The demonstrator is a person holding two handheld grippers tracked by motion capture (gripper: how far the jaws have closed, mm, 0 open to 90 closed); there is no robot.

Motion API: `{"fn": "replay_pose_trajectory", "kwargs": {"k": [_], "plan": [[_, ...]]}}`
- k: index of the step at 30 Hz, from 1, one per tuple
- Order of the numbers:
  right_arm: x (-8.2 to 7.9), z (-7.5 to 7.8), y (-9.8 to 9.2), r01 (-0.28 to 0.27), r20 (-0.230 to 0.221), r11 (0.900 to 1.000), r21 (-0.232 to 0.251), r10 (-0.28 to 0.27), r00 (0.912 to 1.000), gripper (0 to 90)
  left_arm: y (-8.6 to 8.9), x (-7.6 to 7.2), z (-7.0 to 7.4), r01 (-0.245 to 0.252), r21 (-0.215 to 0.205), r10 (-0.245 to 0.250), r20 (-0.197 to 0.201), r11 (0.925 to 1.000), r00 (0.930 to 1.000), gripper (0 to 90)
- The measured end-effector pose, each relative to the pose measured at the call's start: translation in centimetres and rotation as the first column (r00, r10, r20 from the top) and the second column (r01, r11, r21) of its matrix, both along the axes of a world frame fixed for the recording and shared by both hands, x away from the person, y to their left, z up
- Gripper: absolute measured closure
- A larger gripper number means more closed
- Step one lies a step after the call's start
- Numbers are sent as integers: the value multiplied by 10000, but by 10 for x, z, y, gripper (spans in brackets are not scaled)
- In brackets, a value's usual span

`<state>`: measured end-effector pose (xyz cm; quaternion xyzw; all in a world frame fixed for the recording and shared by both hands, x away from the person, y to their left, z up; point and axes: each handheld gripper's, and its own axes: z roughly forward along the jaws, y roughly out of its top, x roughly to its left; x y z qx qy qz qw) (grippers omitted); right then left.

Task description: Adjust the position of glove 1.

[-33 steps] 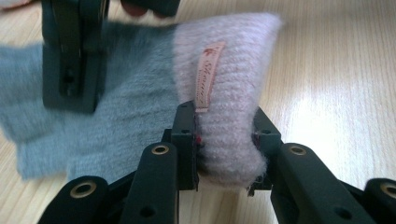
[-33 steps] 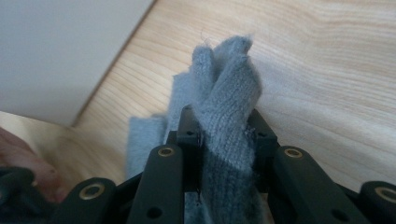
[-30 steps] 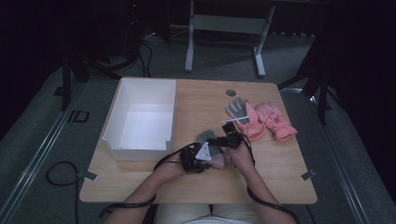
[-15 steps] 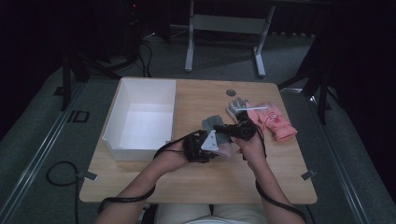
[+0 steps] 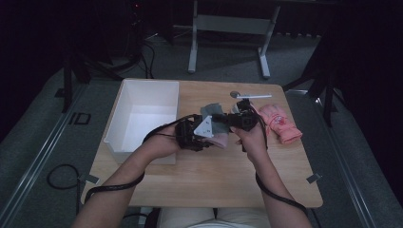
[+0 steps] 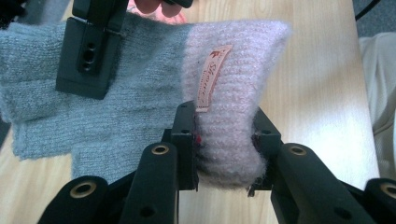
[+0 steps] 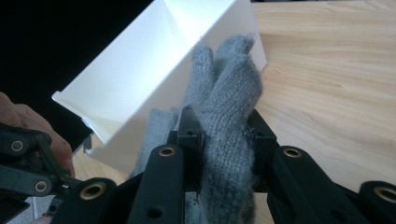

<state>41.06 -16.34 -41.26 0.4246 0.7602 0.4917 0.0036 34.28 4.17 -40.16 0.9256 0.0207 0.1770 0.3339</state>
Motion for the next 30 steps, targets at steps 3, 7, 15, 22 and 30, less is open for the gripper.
{"fn": "replay_pose_trajectory", "kwargs": {"k": [3, 7, 15, 22, 30], "plan": [[2, 3, 5, -23, 18, 10000, 4, 23, 10000, 733, 7, 2, 2, 3, 15, -3, 78, 10000, 10000, 698], [5, 9, 19, -137, 154, 9999, -42, 137, 9998, 733, 22, 5, 8, -26, 59, 26, 68, 10000, 10000, 696], [11, 16, 47, -439, 218, 9990, -74, 441, 9988, 733, 45, 5, 16, -371, 324, 366, 151, 9988, 9992, 694], [19, 22, 81, -748, 230, 9972, -93, 750, 9969, 733, 74, 7, 24, -746, 500, 741, 100, 9960, 9972, 691], [25, 22, 120, -1139, 325, 9934, -103, 1142, 9929, 733, 106, 8, 25, -1173, 845, 1170, 81, 9895, 9931, 689]]}}
